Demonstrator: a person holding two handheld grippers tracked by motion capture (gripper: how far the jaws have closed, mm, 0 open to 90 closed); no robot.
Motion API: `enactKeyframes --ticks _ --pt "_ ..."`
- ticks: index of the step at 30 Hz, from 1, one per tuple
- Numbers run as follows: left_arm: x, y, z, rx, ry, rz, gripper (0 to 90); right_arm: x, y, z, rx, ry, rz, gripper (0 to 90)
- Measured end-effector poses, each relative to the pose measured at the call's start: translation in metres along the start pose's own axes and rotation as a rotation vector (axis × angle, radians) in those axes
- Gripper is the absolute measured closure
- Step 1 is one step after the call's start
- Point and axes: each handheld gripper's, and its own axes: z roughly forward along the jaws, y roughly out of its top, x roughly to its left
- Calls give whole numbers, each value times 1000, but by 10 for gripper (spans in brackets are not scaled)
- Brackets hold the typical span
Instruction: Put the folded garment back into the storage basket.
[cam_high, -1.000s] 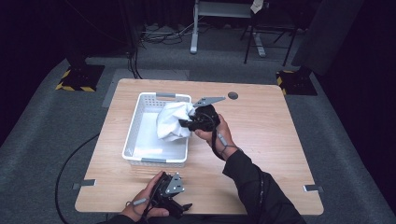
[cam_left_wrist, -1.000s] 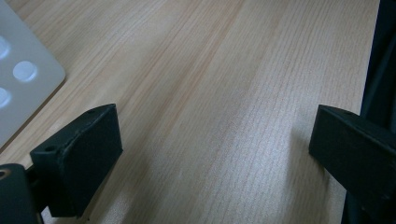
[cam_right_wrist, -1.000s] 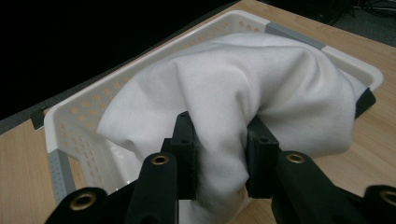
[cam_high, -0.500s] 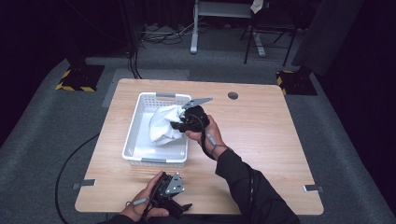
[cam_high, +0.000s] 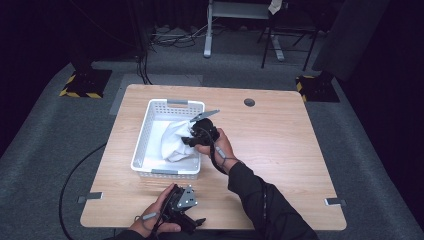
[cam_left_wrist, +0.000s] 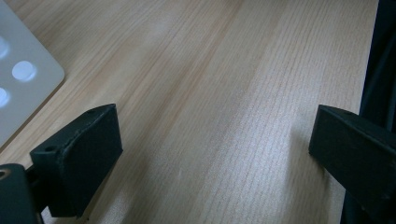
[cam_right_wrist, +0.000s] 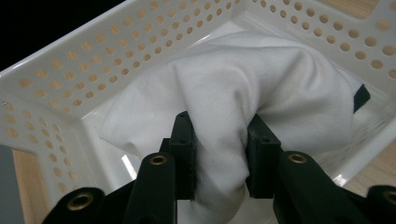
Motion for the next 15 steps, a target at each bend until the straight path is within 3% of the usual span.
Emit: enactKeyframes --ticks 9,11,15 --pt "0 0 0 -1 1 0 24 4 -3 2 40 -21 -24 671" --pt "0 0 0 0 0 0 24 5 -3 3 60 -27 -25 639" --pt "0 0 0 -1 -3 4 24 9 -2 -3 123 -35 -81 526"
